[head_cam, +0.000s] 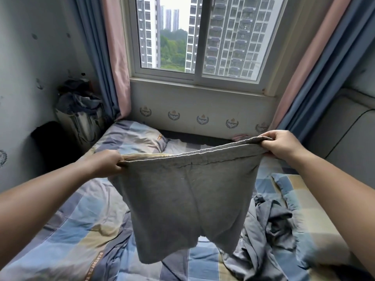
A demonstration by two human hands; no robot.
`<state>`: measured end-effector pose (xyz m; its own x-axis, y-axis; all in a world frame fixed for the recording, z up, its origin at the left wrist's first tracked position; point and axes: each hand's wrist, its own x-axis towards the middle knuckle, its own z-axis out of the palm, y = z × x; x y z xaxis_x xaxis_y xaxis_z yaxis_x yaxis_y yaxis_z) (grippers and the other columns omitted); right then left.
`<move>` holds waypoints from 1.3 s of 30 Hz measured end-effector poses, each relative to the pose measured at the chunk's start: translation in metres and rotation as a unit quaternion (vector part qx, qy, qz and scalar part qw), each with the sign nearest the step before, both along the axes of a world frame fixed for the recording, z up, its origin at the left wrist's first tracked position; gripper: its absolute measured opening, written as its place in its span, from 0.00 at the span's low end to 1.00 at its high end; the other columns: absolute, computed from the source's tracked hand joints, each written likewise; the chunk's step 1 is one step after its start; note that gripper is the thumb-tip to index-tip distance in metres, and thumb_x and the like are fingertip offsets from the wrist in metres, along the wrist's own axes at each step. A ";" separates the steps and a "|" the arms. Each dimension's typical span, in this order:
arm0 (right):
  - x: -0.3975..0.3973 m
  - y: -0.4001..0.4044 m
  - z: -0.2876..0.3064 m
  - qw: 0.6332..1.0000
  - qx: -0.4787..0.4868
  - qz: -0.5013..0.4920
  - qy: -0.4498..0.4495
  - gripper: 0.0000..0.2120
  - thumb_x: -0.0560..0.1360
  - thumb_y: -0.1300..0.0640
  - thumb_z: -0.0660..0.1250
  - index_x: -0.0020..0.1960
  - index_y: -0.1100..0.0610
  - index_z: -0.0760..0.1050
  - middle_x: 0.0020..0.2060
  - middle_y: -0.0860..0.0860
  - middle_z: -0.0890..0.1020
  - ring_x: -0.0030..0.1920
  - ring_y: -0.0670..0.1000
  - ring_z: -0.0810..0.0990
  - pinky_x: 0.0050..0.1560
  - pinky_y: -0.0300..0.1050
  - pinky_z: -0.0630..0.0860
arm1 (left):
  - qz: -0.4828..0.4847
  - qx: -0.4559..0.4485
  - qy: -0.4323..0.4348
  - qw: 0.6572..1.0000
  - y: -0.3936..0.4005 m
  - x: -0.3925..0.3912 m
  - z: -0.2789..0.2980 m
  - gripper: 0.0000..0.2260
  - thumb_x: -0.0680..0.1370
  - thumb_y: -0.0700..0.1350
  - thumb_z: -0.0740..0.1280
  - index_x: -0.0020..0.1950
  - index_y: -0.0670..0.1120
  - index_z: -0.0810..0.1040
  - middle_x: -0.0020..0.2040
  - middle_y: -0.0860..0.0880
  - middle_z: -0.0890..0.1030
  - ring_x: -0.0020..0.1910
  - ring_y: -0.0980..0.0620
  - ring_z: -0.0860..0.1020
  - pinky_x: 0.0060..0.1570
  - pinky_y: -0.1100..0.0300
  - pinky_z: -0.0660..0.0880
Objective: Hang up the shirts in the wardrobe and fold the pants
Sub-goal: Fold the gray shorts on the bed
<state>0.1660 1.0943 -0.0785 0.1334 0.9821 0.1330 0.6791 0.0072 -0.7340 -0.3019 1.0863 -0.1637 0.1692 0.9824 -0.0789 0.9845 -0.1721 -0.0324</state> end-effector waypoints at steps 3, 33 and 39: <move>0.011 0.001 -0.021 0.999 -0.041 0.000 0.004 0.12 0.71 0.69 0.63 0.48 0.59 0.81 0.39 0.55 0.81 0.39 0.52 0.79 0.44 0.47 0.81 | 0.029 -0.013 -0.021 0.999 -0.005 0.008 -0.004 0.16 0.75 0.54 0.69 0.41 0.41 0.80 0.44 0.42 0.81 0.43 0.46 0.77 0.42 0.56 0.71; 0.067 0.021 -0.134 0.837 -0.489 0.129 -0.208 0.09 0.75 0.61 0.58 0.49 0.58 0.77 0.42 0.54 0.79 0.38 0.51 0.81 0.34 0.43 0.79 | 0.170 -0.288 -0.037 0.942 0.000 0.073 -0.063 0.08 0.70 0.37 0.59 0.38 0.46 0.77 0.32 0.46 0.72 0.27 0.50 0.68 0.25 0.64 0.65; 0.054 0.058 -0.137 0.859 -0.270 0.095 -0.425 0.03 0.74 0.56 0.61 0.43 0.53 0.73 0.45 0.54 0.78 0.44 0.55 0.74 0.41 0.43 0.71 | 0.189 -0.078 -0.007 0.979 0.041 0.071 -0.047 0.03 0.72 0.42 0.63 0.41 0.47 0.76 0.40 0.49 0.80 0.43 0.46 0.78 0.38 0.58 0.73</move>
<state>0.2196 1.1518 -0.2151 0.0435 0.9248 -0.3779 0.9955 -0.0080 0.0949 -0.2308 1.1273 -0.2105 -0.2010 0.9514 -0.2334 0.9792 0.2018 -0.0208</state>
